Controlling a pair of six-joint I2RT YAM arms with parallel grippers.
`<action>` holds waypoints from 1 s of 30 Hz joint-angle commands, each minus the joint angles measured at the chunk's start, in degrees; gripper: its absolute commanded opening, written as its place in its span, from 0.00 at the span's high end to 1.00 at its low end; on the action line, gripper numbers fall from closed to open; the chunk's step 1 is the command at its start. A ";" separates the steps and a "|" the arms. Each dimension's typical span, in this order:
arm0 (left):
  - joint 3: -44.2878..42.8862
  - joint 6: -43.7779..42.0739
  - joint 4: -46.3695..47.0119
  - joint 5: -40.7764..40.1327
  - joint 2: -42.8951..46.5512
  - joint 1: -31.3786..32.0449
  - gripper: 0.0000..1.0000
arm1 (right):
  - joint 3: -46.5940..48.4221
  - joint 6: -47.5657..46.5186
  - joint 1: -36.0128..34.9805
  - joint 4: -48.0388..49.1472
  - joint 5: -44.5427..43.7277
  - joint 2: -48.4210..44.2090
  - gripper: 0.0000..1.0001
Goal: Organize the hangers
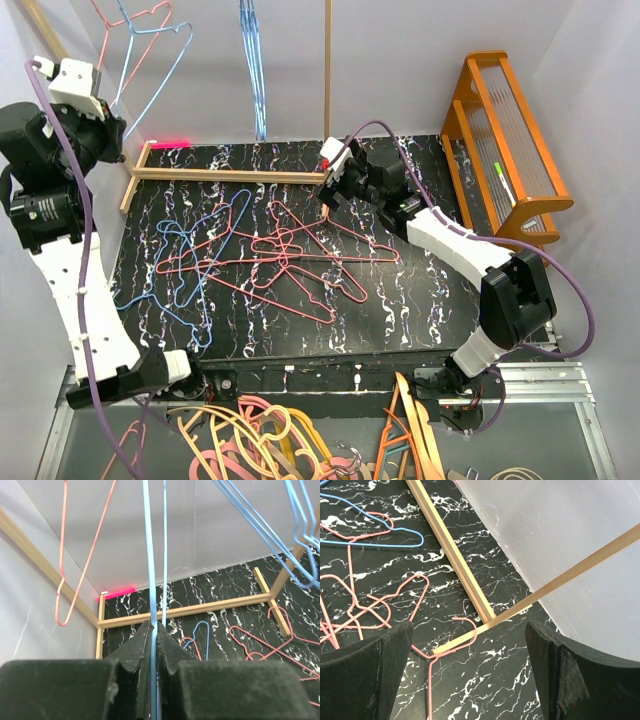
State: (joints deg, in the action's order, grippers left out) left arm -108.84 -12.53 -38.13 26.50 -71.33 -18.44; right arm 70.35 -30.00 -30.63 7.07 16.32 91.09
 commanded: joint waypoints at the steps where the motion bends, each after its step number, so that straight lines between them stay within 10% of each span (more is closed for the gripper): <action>1: -4.37 1.05 6.87 0.22 -3.95 -0.37 1.00 | -0.49 3.58 0.03 4.35 0.56 -2.08 0.02; 30: -12.60 -13.47 4.57 -13.83 -21.11 20.26 1.00 | -5.13 1.97 0.06 5.41 -0.46 -5.27 0.01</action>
State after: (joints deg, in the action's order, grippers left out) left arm -120.36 -22.79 -32.49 15.86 -93.30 -0.84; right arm 66.22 -27.55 -30.63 9.26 16.36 89.23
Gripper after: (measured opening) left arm 0.032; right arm 0.984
